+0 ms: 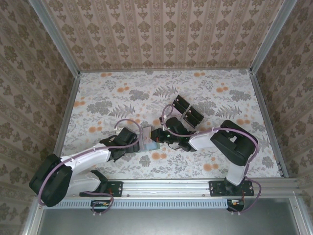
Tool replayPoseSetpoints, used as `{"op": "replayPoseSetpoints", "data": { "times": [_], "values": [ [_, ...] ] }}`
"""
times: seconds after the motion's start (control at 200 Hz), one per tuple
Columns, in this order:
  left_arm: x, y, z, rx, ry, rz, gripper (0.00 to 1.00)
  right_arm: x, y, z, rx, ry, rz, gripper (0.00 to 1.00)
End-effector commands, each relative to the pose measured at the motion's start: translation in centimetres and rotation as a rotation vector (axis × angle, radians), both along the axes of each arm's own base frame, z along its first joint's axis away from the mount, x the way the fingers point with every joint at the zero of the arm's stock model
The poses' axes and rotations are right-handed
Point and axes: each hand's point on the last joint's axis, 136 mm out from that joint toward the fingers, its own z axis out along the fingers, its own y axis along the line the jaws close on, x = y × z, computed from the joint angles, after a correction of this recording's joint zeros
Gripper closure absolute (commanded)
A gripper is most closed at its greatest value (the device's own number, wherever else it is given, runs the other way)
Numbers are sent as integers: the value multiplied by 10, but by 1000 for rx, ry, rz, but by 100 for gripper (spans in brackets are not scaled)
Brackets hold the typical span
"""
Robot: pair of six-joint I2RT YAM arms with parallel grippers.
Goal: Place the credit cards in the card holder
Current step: Insert the credit card into the card slot.
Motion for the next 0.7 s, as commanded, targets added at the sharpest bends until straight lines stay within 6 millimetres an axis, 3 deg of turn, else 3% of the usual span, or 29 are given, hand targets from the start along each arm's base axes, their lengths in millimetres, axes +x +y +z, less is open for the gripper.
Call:
{"op": "replayPoseSetpoints", "data": {
  "times": [0.0,0.695],
  "values": [
    [-8,11,-5,39,22,22,0,0,4,0,31,-6,-3,100],
    [-9,12,-6,36,22,22,0,-9,4,-27,16,32,10,100]
  ]
}}
